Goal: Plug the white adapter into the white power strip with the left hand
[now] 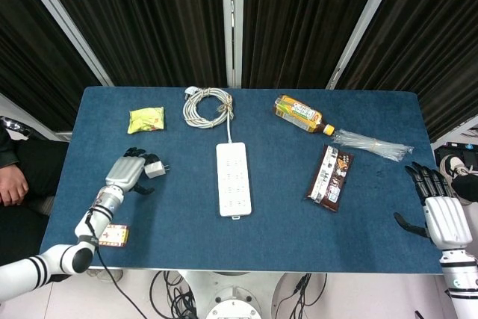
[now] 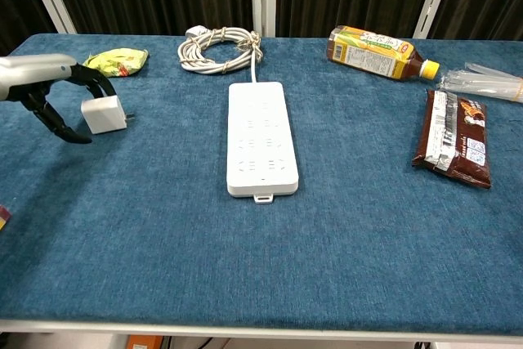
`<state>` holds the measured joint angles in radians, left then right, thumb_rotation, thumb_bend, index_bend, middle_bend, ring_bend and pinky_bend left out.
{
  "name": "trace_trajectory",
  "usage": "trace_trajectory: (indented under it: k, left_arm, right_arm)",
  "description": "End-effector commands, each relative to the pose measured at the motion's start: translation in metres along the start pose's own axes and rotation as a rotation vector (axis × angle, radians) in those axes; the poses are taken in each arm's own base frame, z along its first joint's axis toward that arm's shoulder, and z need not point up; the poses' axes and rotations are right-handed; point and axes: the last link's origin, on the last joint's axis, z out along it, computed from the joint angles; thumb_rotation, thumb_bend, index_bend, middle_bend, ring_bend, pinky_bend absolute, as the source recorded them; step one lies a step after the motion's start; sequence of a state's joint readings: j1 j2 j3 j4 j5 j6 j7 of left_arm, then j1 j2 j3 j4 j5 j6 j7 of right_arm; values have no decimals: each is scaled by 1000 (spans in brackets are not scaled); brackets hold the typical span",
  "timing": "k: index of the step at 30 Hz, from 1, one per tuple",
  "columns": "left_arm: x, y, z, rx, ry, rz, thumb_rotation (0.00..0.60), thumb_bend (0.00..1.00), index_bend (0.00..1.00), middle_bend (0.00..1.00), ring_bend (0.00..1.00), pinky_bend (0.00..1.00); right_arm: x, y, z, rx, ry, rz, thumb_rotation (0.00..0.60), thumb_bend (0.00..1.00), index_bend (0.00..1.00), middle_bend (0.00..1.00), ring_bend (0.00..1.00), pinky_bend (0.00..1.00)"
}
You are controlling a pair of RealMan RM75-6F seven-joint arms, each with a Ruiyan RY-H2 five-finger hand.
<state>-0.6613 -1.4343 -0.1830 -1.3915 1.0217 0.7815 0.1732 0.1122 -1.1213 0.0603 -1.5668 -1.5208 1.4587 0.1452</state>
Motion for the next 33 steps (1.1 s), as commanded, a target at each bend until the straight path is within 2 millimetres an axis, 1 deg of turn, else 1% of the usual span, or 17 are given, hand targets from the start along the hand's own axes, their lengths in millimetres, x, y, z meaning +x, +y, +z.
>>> trace_trajectory:
  k: [1,5,7,13,16,19,25,28,30,33]
  left_arm:
    - [5,-2,5,9,36,-14,600,163,249,285,107,26]
    - [4,-1,8,15,73,-29,600,165,265,310,138,63]
    - [0,0,9,18,86,-28,600,166,283,330,163,90]
    - [-12,2,12,24,116,-36,600,171,324,372,203,110]
    - [-17,-1,15,32,131,17,600,175,336,378,205,113]
    - [-19,-1,17,37,153,13,600,186,363,400,224,125]
    - [-23,-4,21,38,172,-12,600,255,457,483,295,189]
    - [-23,-4,23,25,182,-42,600,315,504,528,340,221]
    - [-21,-4,24,12,183,-38,600,362,535,565,376,246]
    - [-12,-2,24,-26,182,-18,600,409,545,591,393,264]
  right_arm:
    - [0,0,-1,1,0,1,600,148,0,11,0,0]
    - [0,1,-2,-2,5,4,600,148,0,11,0,0]
    - [1,2,-3,-6,6,5,600,148,0,11,0,0]
    - [2,4,-5,-11,9,7,600,148,0,11,0,0]
    - [2,5,-6,-12,10,8,600,147,0,11,0,0]
    - [2,5,-6,-15,11,9,600,147,0,11,0,0]
    - [1,6,-6,-19,10,9,600,148,0,11,0,0]
    - [1,6,-6,-19,9,8,600,147,0,12,0,0]
    - [2,6,-6,-20,10,7,600,147,0,12,0,0]
    - [2,6,-7,-25,14,6,600,147,0,12,0,0]
